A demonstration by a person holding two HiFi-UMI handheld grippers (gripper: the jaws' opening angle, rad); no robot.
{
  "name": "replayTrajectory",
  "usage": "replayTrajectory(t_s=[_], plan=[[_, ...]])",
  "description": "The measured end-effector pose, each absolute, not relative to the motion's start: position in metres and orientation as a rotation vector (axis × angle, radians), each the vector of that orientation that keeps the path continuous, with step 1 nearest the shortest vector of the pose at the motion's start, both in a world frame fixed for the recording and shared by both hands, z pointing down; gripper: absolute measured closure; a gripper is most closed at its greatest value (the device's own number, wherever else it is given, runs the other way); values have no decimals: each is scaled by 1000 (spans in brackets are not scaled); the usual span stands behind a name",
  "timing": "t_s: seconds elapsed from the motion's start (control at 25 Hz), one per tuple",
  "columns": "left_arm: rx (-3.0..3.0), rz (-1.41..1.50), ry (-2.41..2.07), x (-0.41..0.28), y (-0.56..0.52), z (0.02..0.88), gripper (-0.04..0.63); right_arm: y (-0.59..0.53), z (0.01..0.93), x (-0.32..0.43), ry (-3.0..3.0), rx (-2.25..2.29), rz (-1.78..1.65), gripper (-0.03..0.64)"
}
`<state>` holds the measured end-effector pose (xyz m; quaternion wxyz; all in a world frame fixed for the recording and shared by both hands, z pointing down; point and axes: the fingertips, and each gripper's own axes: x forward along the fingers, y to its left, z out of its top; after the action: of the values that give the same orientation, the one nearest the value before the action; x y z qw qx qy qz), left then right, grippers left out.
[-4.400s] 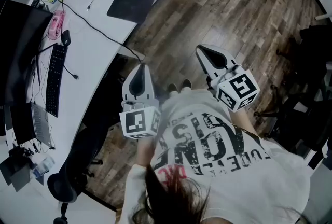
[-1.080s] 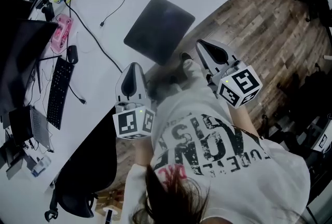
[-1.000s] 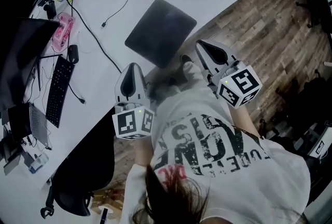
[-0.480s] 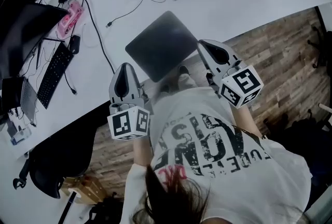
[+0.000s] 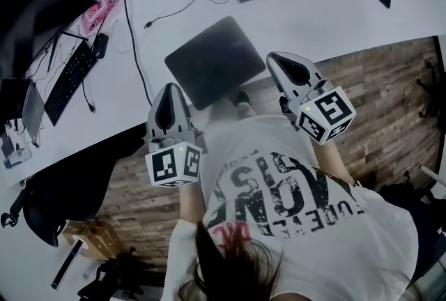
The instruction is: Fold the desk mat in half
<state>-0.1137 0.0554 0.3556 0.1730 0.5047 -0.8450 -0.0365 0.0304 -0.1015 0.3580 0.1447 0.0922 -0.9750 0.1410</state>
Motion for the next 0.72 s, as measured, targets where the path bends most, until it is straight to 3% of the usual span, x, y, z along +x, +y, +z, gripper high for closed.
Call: replayTrajectory(t_s=[0.72], plan=[[1387,-84,-2408,-140,58,355,588,-107,355,5,-2813,234,406,615]])
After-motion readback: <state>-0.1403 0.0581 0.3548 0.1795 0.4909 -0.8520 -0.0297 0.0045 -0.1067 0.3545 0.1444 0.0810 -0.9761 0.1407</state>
